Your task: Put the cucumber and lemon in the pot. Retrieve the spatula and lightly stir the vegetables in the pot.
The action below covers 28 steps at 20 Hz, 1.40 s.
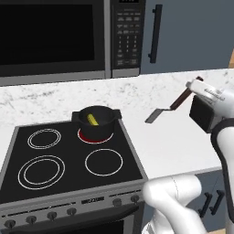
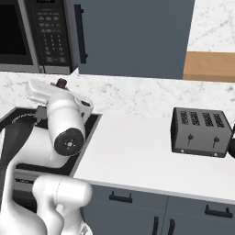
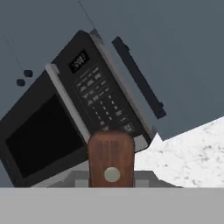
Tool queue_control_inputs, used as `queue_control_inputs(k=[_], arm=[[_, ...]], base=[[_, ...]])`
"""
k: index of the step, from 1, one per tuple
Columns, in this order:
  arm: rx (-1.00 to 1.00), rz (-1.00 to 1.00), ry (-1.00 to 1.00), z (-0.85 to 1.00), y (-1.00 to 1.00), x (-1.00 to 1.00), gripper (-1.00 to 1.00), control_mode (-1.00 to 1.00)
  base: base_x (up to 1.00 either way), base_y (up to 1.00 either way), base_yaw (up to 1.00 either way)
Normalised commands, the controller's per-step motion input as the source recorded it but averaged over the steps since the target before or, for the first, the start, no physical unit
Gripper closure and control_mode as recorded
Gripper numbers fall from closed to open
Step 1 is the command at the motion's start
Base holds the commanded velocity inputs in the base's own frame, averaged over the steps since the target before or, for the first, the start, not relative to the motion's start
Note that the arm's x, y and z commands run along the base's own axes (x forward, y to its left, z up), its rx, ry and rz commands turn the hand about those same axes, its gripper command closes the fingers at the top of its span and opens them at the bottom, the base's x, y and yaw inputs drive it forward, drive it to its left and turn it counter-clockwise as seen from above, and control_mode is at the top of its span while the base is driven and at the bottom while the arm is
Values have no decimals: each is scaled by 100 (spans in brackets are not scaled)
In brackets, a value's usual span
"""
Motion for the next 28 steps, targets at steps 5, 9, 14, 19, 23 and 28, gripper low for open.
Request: queue_control_inputs(k=[5,9,14,19,23,28], arm=[[34,0,12,-67,0,63,100,-100],[28,0,3,-61,6,51,100,-100],[22,0,-3,-42,30,41,100,-100],[3,0,-14,-40,48,34,100,-100],[-9,0,-21,-31,47,39,100,-100],[-17,0,-22,-32,56,41,100,-100]], base=[[0,0,0],[0,0,0],[0,0,0],[0,0,0],[0,0,0],[0,0,0]])
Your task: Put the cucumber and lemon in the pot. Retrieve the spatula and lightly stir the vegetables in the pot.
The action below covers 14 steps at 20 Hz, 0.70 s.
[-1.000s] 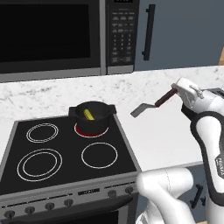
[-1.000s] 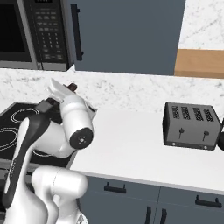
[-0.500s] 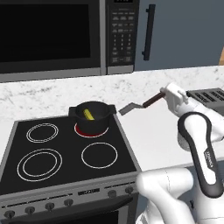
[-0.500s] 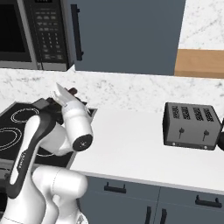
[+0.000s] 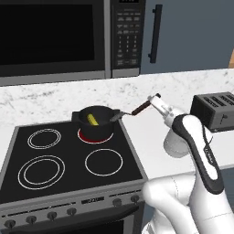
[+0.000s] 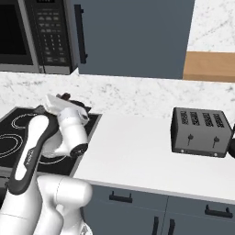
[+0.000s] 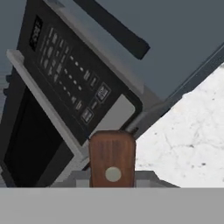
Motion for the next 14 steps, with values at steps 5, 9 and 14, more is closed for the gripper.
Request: queue_control_inputs(k=[5,9,14], arm=[[-23,-3,-27,-22,49,31,100,-100],[-23,-6,-32,-2,35,20,100,-100],[-21,-13,-15,-5,15,34,100,-100]], base=[[0,0,0],[0,0,0],[0,0,0]])
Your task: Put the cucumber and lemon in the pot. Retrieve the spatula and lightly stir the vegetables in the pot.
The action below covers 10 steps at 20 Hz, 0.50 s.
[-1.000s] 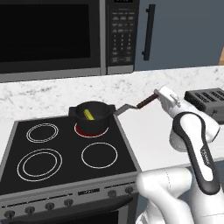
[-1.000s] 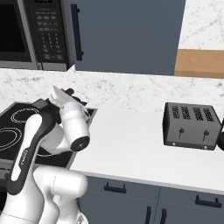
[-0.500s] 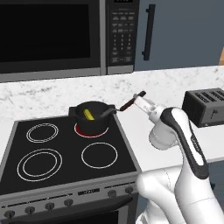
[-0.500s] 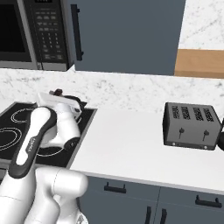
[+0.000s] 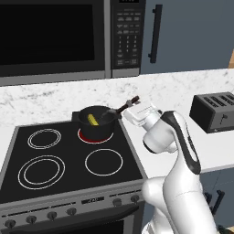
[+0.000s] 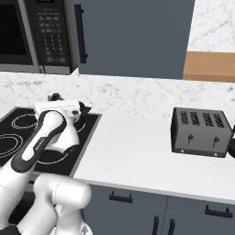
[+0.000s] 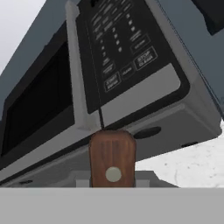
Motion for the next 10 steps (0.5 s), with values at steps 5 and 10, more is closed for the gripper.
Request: queue_control_inputs(k=[5,10], arm=[[-17,-18,0,-4,11,54,100,-100],[-12,-15,8,-19,27,43,100,-100]], base=[[0,0,0],[0,0,0]])
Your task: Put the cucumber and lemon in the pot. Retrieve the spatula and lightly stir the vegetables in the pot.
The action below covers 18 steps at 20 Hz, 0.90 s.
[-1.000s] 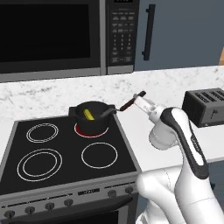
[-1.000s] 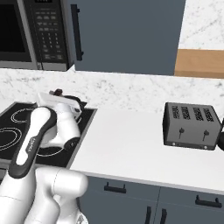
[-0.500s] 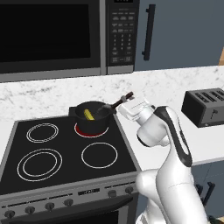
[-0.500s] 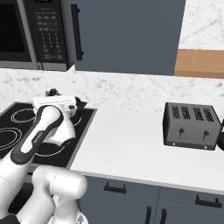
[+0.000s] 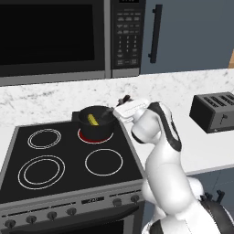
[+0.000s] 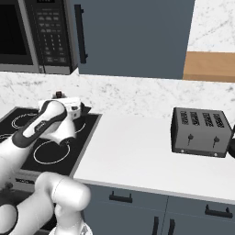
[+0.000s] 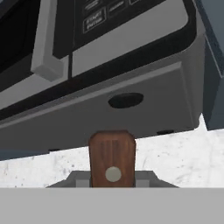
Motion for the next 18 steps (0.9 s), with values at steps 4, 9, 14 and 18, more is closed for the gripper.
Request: queue_control_inputs(k=[4,9,14,18], arm=[[-8,-12,15,-33,29,28,100,-100],[0,-13,27,-13,28,29,100,-100],[0,-13,28,0,22,27,100,-100],[0,-9,10,0,23,26,100,-100]], base=[[0,0,0],[0,0,0],[0,0,0],[0,0,0]])
